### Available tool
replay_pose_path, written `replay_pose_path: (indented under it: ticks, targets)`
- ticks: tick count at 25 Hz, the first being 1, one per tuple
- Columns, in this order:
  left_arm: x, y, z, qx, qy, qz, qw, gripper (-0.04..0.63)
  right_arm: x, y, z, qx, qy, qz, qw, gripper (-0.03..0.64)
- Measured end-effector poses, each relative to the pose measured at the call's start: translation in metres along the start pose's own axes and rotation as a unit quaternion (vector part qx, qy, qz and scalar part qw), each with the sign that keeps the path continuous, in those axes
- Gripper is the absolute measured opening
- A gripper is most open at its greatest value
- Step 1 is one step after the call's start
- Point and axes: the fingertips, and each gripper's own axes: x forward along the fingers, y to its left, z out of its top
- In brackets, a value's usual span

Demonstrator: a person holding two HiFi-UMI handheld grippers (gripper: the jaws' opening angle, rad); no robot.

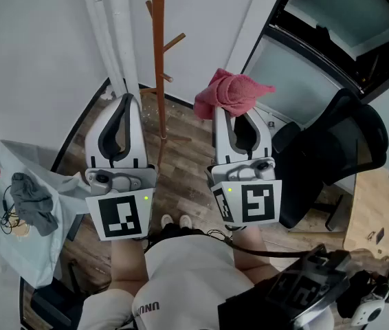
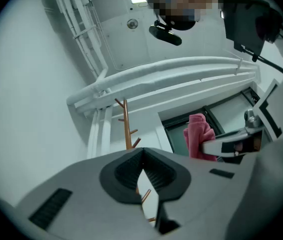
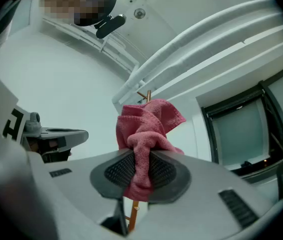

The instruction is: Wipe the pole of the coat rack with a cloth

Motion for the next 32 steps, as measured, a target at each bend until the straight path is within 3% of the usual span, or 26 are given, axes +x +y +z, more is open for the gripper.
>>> replay_pose_path:
  ticks: [22, 26, 32]
  targets:
    - [-0.007, 0.025, -0.016, -0.017, 0.011, 0.0, 0.9998, 0.014, 0.011, 0.017, -0.014, 0.015, 0.008, -0.01, 1.0, 0.074]
    - [-0.007, 0.034, -0.019, -0.019, -0.014, -0.006, 0.9997, 0.014, 0.016, 0.019, -0.021, 0.016, 0.013, -0.02, 1.0, 0.074]
    - [0.002, 0.033, -0.044, -0.048, 0.007, -0.009, 0.9988, 0.014, 0.026, 0.012, -0.038, 0.023, 0.022, -0.019, 0.999, 0.074]
